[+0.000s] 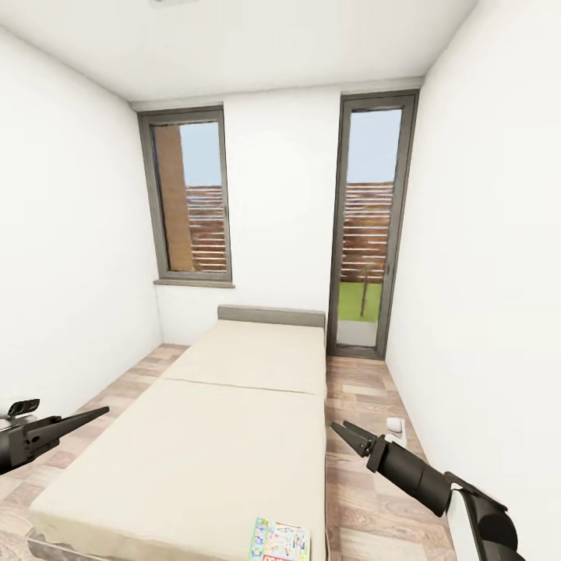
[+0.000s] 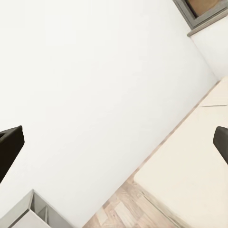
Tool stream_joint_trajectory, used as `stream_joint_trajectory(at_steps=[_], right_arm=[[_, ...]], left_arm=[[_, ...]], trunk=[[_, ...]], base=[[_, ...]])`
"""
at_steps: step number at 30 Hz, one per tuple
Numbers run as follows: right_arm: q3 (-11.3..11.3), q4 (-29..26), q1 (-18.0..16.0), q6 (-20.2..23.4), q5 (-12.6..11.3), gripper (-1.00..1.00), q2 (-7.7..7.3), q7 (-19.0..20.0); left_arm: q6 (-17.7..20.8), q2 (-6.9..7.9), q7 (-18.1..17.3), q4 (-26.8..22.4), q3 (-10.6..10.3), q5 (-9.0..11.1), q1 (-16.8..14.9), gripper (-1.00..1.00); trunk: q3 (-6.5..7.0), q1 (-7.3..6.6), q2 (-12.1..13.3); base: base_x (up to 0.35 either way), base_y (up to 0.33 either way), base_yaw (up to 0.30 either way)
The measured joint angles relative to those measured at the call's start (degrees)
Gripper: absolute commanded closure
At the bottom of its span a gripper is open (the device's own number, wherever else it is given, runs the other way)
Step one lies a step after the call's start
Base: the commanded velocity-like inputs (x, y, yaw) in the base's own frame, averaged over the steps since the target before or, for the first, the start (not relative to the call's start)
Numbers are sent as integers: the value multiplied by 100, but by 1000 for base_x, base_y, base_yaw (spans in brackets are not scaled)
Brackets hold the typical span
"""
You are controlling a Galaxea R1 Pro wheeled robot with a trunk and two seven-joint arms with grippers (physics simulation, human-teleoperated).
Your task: Put all the toys in the child's room - the three board games (two on the bed and one on the table), the two jigsaw puzzles on the table, and the tennis ball on the table - inside the toy box on the table in the child's room.
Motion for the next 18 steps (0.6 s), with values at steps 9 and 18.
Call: stream_joint_trajectory(at_steps=[9,18], right_arm=[[-7,63,0,9,-16,-100,-5,0],[-22,138,-1,11,-22,-100,-20,0]], left_arm=[[0,0,1,0,3,-1,0,-100],[0,0,0,0,3,-2,-1,-100]], trunk=[[-63,0,1],[-143,0,0]], base=[[0,75,-4],[0,143,-79]])
